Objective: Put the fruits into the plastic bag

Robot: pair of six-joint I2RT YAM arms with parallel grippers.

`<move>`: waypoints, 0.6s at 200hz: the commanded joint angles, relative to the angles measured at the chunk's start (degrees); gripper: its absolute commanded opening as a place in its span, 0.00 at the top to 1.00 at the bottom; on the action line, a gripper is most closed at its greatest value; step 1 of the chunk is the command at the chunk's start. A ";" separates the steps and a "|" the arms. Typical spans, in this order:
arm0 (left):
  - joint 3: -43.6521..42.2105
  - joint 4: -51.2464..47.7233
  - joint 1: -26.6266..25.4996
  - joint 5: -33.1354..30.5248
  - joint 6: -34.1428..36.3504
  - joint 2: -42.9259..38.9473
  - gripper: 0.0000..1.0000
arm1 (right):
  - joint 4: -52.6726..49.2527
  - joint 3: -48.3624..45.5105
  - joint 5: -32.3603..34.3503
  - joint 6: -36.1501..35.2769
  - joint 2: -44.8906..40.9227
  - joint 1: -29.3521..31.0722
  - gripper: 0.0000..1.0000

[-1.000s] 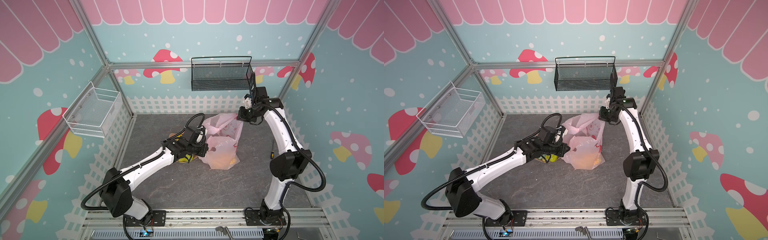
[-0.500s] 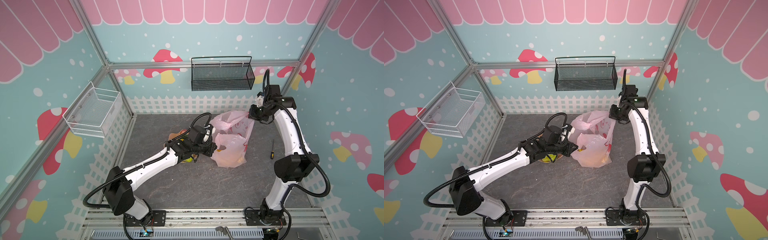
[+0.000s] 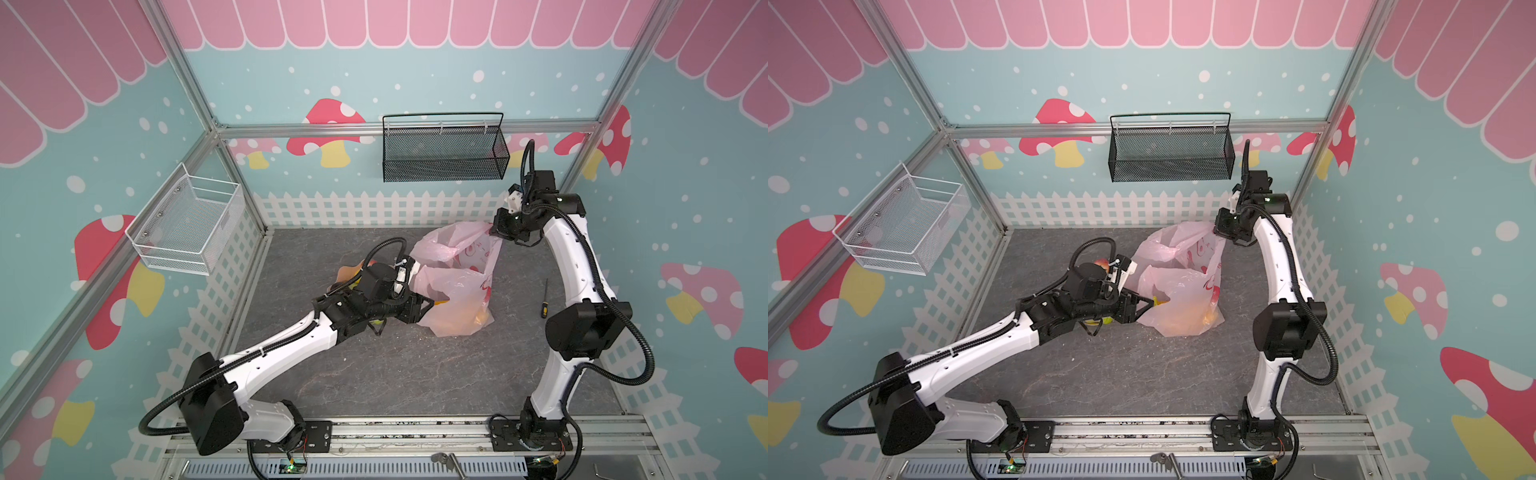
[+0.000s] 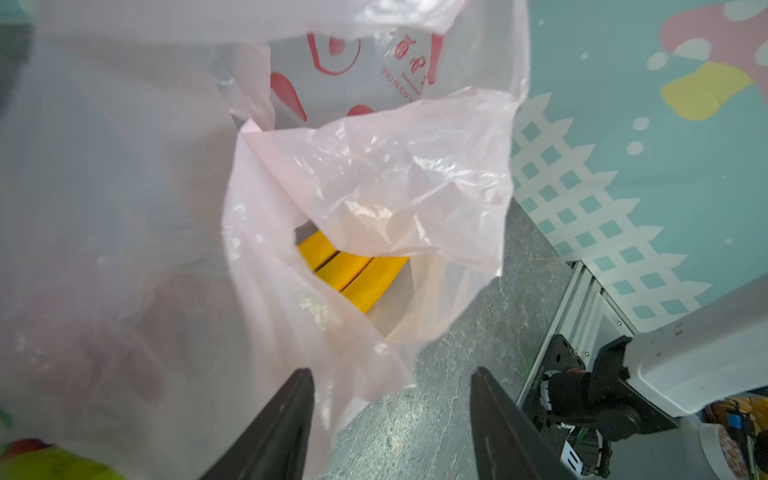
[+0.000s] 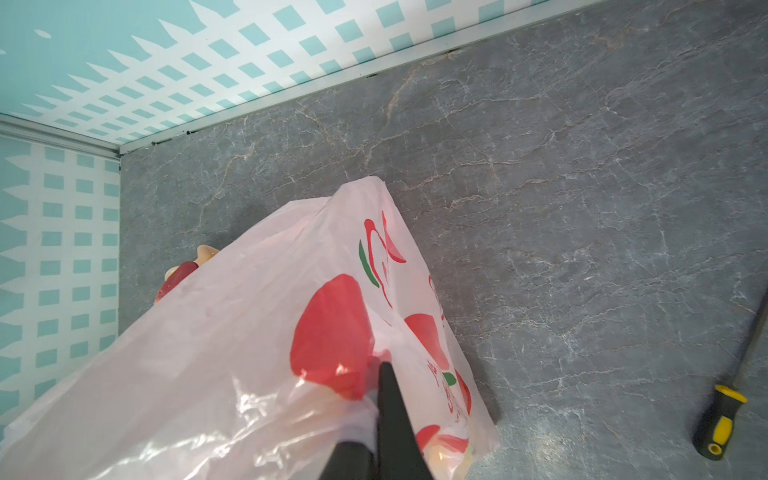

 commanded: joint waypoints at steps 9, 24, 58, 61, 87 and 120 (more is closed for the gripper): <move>0.00 1.55 2.02 -1.40 -1.34 -4.53 0.30 | 1.23 -0.57 -2.21 0.75 -0.05 0.19 0.97; 2.37 -1.13 4.23 -2.31 -2.87 -4.51 0.29 | 1.27 -0.58 -2.56 0.75 -0.28 0.23 0.97; 11.00 -6.78 5.30 -6.41 -0.15 -0.55 0.27 | 1.86 -0.90 -3.87 0.93 -0.71 0.35 0.97; 11.54 -6.93 5.29 -6.36 0.18 -0.02 0.27 | 1.93 -1.02 -3.96 1.01 -0.68 0.35 0.97; 17.11 -7.64 5.35 -4.43 3.75 5.15 0.27 | 2.44 -1.79 -5.18 1.10 -0.68 0.44 0.97; 21.47 -7.50 4.41 -5.61 11.15 10.23 0.27 | 2.51 -1.97 -5.29 1.10 -2.48 0.52 0.97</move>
